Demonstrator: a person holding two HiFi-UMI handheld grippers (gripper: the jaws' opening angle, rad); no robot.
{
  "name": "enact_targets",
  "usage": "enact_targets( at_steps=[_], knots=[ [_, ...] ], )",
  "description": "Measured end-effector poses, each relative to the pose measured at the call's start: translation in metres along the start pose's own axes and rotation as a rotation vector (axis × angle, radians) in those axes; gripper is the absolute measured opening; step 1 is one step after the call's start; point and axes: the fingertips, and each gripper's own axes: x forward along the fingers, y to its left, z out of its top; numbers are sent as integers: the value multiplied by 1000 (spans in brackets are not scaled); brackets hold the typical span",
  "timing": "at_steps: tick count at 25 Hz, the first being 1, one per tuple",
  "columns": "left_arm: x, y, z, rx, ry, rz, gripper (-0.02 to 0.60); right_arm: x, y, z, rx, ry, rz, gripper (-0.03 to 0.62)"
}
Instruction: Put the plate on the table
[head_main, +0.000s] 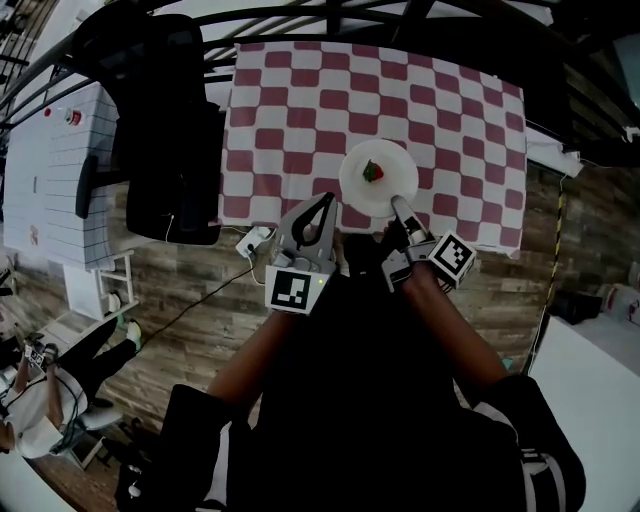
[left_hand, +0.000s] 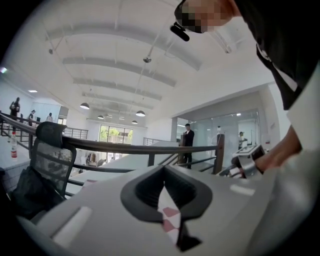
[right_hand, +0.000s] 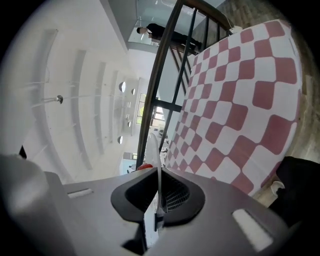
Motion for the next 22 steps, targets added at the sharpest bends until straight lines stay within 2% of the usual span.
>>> enact_targets(
  at_steps=[4,9,16,19,22],
  knots=[
    [27,3,1,-2,-4,39,8,18,-1,20,37,23,28,14],
    [62,4,-5,-19,2,69,8,36,-6,53,3,45,72,14],
    [101,-12,-22,-45,46,55,8,44,-47,84,22,134,63,18],
    [113,-18,-25,-50,67,40,8,48,-60,85,24,203,67,29],
    [125,-16,-27,-42,78,49,8,52,-74,86,6,226,71,16]
  ],
)
